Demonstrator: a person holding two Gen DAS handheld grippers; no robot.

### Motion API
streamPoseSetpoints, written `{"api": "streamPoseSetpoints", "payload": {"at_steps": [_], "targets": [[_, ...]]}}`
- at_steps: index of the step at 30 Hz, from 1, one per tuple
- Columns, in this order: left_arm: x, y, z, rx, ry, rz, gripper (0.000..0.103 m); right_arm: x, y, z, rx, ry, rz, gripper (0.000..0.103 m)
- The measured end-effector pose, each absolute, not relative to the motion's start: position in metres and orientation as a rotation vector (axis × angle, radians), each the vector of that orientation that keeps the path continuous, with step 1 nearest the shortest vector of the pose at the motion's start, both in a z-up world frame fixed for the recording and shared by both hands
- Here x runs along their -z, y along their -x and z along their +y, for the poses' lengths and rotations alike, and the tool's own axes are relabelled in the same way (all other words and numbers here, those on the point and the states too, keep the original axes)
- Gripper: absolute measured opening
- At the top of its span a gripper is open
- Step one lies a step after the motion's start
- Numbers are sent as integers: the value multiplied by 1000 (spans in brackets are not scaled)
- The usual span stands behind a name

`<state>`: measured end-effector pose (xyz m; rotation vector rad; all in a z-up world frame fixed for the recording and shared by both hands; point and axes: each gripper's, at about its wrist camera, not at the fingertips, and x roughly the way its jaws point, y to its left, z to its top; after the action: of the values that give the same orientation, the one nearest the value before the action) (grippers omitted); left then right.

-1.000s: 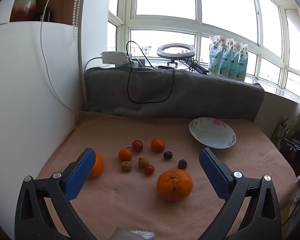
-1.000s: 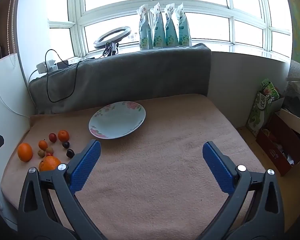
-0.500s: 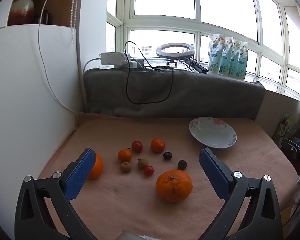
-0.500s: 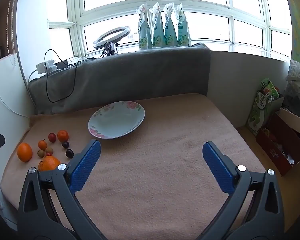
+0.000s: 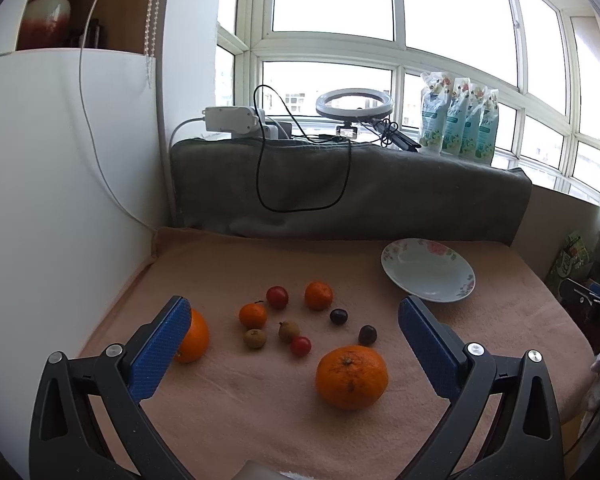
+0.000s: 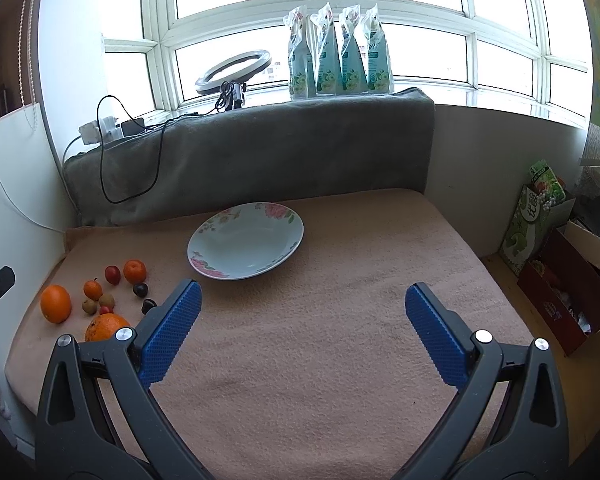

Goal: Organize fruits

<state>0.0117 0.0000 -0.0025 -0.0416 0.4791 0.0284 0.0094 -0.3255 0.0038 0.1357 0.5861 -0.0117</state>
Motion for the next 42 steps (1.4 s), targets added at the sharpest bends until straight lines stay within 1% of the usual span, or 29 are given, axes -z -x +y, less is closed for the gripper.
{"api": "streamPoseSetpoints", "payload": {"at_steps": [42], "targets": [[0, -20, -6, -14, 34, 492, 103, 1, -18, -320, -3, -144, 598, 103]]}}
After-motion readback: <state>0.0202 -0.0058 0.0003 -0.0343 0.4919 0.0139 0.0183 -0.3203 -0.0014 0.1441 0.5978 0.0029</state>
